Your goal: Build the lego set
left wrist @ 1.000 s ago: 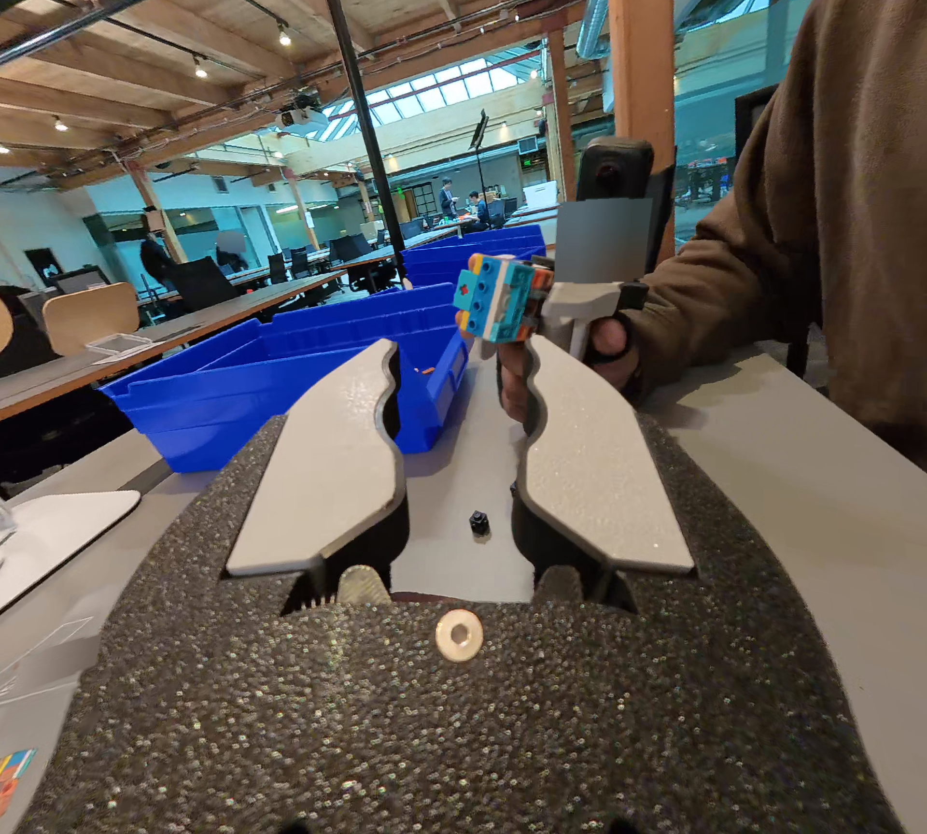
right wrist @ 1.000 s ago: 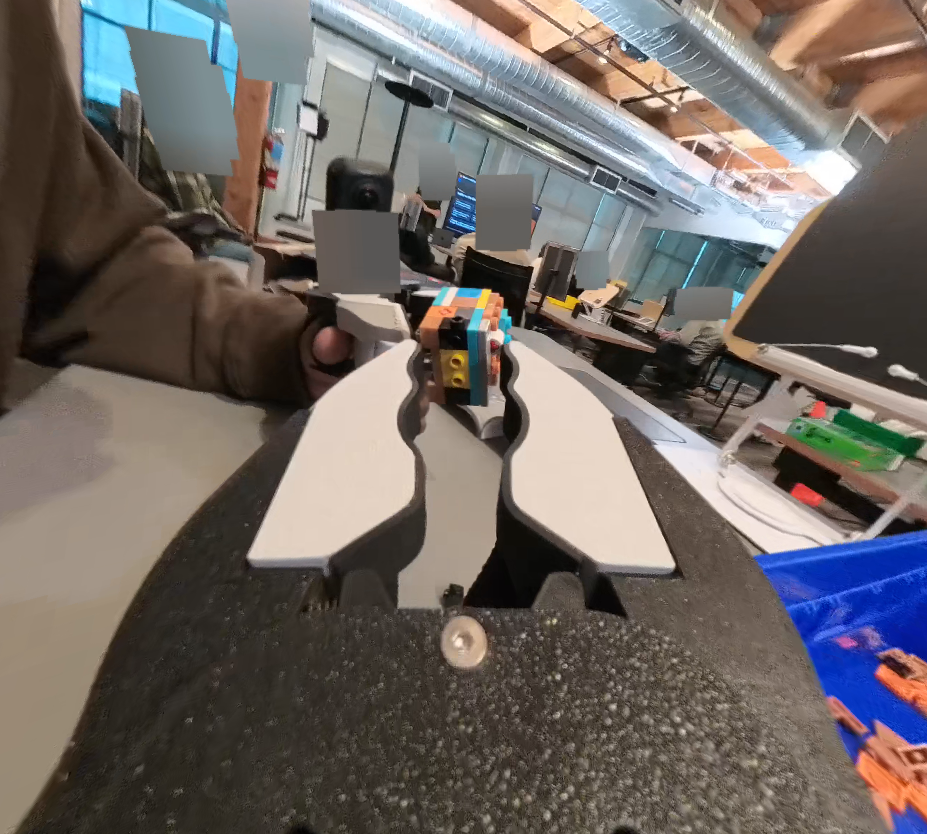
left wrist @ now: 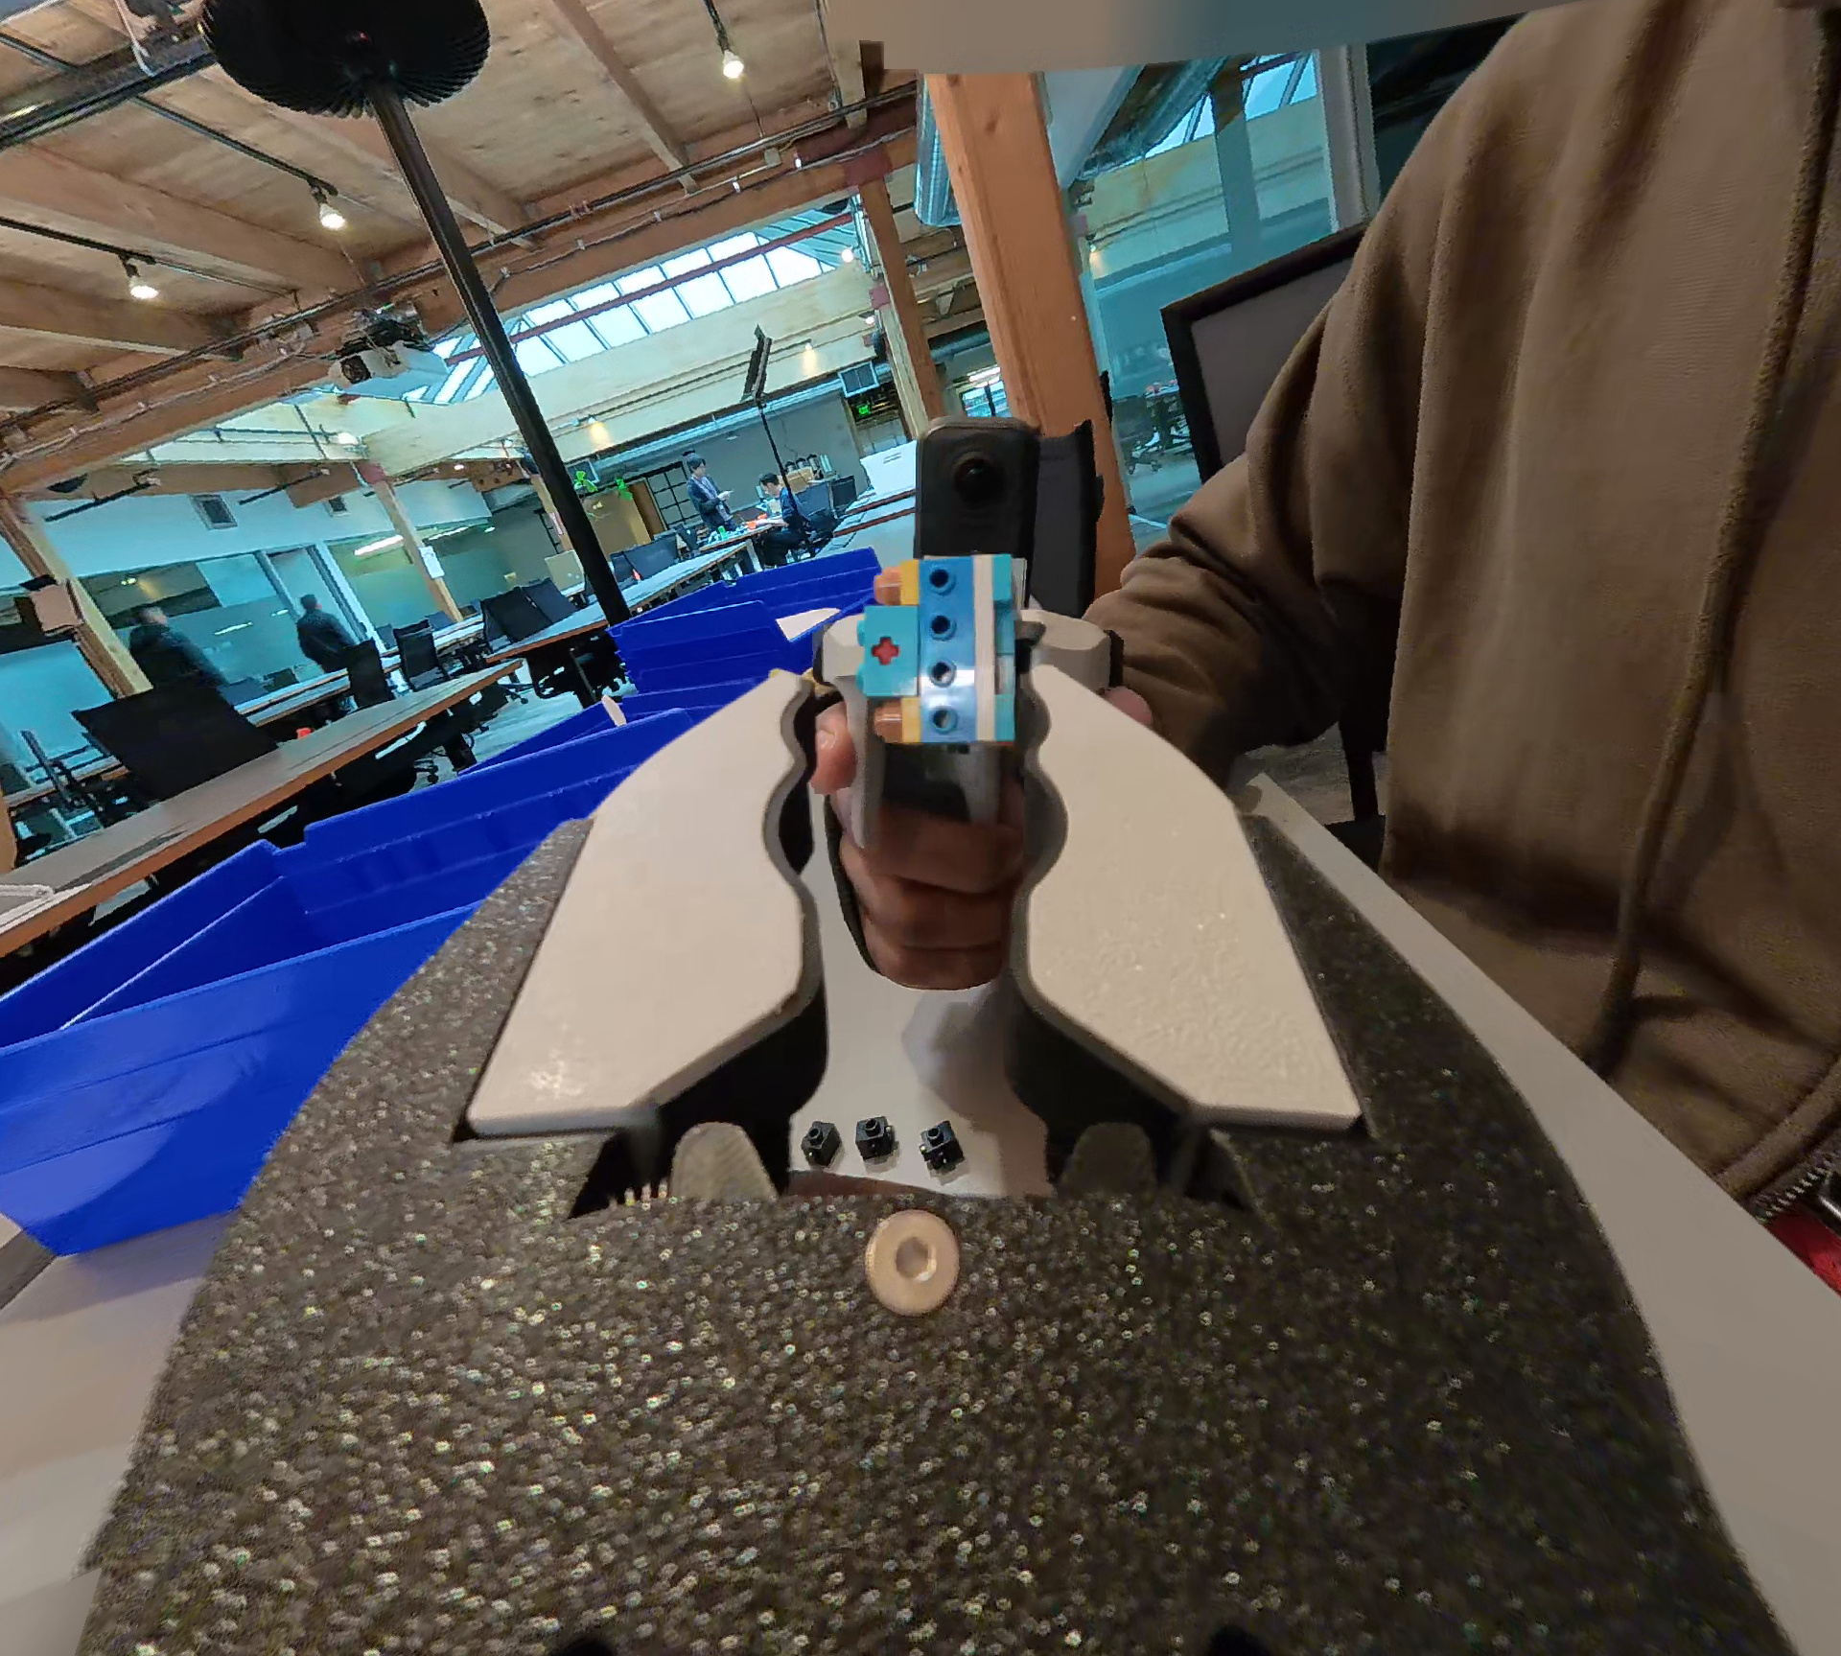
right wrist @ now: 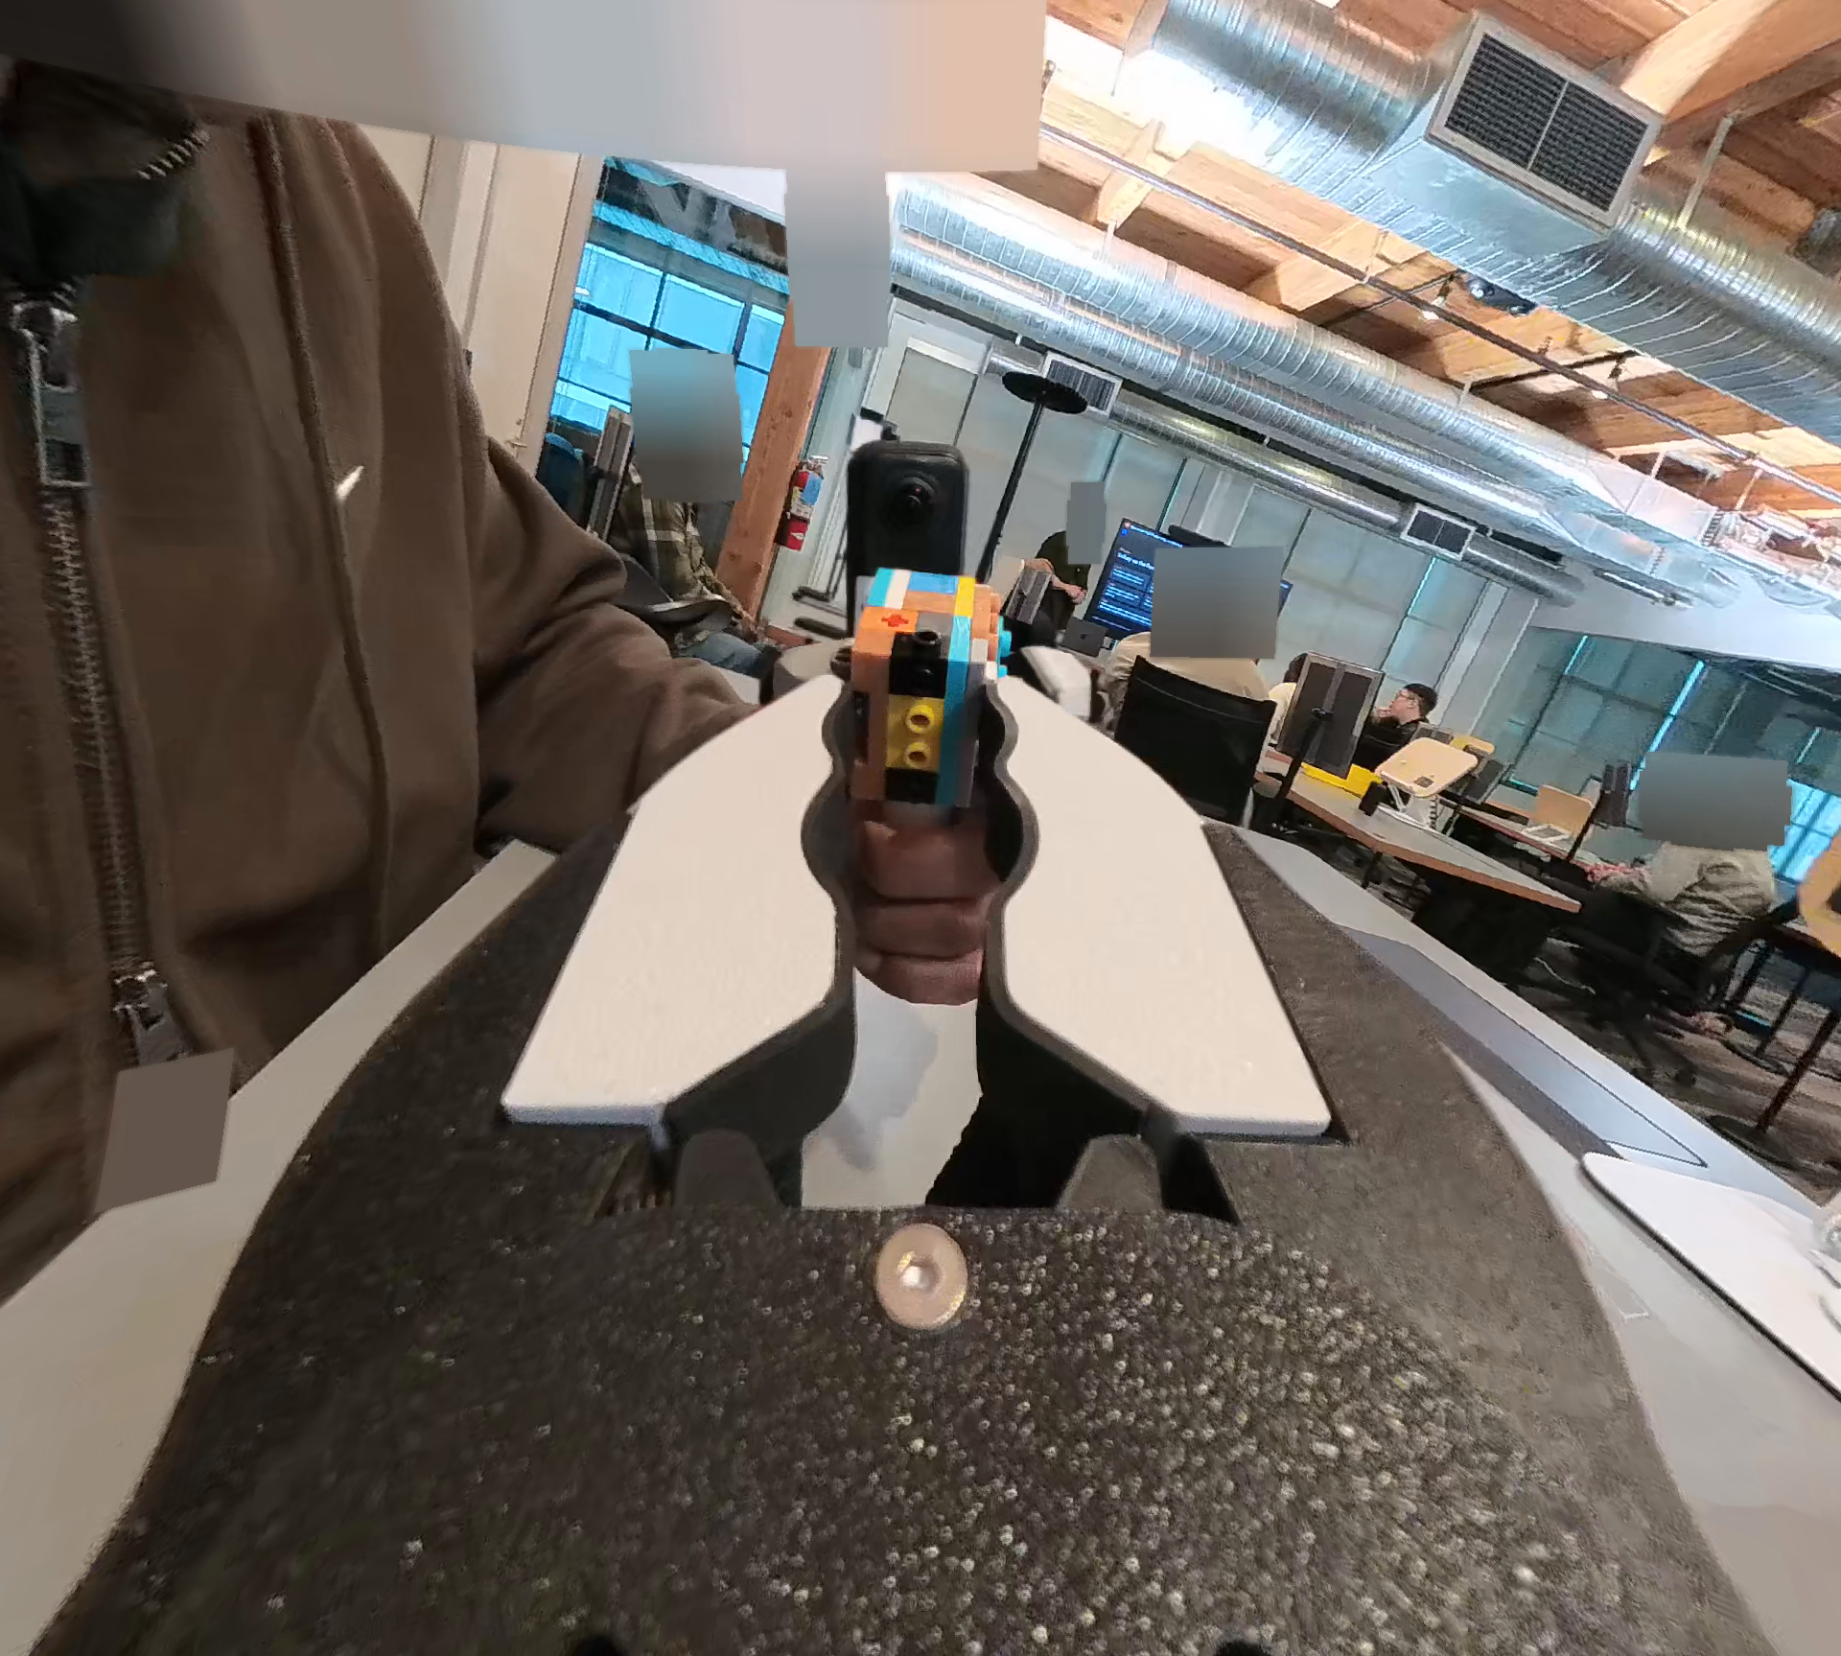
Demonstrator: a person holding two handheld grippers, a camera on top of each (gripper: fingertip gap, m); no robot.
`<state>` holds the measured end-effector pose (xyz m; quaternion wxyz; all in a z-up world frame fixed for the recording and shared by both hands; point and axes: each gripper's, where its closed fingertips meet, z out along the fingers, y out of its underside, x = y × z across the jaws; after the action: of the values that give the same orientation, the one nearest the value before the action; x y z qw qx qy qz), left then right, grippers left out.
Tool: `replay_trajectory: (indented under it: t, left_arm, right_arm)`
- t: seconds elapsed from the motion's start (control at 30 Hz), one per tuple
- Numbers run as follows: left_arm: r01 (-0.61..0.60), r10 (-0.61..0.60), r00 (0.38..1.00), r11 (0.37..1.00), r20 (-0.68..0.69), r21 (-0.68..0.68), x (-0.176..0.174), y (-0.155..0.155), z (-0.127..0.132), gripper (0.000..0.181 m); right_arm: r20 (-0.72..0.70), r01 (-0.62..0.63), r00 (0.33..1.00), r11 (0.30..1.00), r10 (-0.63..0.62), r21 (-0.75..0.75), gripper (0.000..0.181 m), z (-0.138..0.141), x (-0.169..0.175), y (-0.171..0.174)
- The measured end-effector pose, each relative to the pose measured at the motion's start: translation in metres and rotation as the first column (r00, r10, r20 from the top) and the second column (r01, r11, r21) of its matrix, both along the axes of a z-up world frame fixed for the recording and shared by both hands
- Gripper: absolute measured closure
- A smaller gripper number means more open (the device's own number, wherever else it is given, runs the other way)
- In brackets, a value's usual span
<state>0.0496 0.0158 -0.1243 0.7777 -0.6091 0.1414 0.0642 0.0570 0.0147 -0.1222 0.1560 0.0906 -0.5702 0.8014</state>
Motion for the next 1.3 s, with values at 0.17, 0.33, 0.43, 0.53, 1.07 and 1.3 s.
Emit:
replay_trajectory:
  t: [0.17, 0.33, 0.43, 0.53, 1.07, 1.3]
  left_arm:
    - [-0.039, 0.039, 0.999, 0.999, 0.007, 0.003, -0.006, 0.002, -0.003, 0.151]
    - [-0.069, 0.069, 0.997, 0.997, 0.035, -0.021, -0.014, 0.003, -0.007, 0.151]
    - [-0.079, 0.081, 0.995, 0.996, 0.052, -0.046, -0.018, 0.003, -0.009, 0.152]
    - [-0.071, 0.076, 0.994, 0.995, 0.073, -0.065, -0.018, 0.004, -0.01, 0.152]
    - [-0.07, 0.074, 0.986, 0.997, 0.146, -0.035, -0.025, 0.004, -0.009, 0.152]
    - [-0.026, 0.025, 0.984, 1.0, 0.176, 0.003, -0.022, 0.004, -0.007, 0.145]
  right_arm:
    - [0.054, 0.0, 0.999, 1.0, 0.001, -0.011, 0.158, -0.004, -0.01, 0.003]
    - [0.082, 0.01, 0.997, 1.0, -0.01, -0.005, 0.158, -0.008, -0.017, 0.003]
    - [0.093, 0.015, 0.996, 1.0, -0.014, -0.005, 0.158, -0.009, -0.02, 0.003]
    - [0.089, 0.016, 0.996, 1.0, -0.015, -0.008, 0.158, -0.009, -0.021, 0.003]
    - [0.108, 0.071, 0.992, 0.997, -0.069, -0.013, 0.159, -0.007, -0.03, 0.003]
    - [0.109, 0.077, 0.991, 0.997, -0.074, -0.026, 0.16, -0.003, -0.029, 0.003]
